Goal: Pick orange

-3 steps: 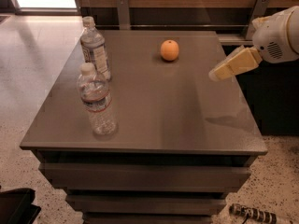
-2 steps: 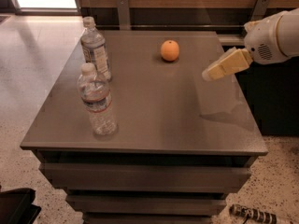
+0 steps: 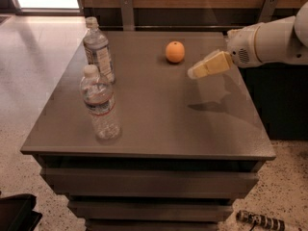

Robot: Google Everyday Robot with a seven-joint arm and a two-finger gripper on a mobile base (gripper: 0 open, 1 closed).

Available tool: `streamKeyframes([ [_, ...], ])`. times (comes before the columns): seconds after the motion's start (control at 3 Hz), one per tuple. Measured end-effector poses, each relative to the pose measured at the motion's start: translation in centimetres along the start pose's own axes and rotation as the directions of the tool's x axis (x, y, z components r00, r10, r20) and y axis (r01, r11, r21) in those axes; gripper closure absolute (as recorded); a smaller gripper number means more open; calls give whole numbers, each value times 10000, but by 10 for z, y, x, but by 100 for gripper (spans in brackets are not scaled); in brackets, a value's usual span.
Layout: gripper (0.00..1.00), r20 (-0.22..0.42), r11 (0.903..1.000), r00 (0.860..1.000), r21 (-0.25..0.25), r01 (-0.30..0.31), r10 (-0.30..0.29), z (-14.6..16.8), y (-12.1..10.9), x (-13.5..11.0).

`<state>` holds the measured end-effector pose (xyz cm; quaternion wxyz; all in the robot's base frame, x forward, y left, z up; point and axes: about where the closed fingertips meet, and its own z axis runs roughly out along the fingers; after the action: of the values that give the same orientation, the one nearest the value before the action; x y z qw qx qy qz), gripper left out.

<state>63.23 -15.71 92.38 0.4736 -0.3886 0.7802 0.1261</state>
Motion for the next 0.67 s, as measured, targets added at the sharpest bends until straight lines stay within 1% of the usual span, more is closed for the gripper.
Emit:
streamKeyframes([
  [0.33,0,539,10000,9985,-30,-74,76,28,-15,-3],
  [0.67,0,1104,9998,9937,-92,-197,206,54,-33,-5],
])
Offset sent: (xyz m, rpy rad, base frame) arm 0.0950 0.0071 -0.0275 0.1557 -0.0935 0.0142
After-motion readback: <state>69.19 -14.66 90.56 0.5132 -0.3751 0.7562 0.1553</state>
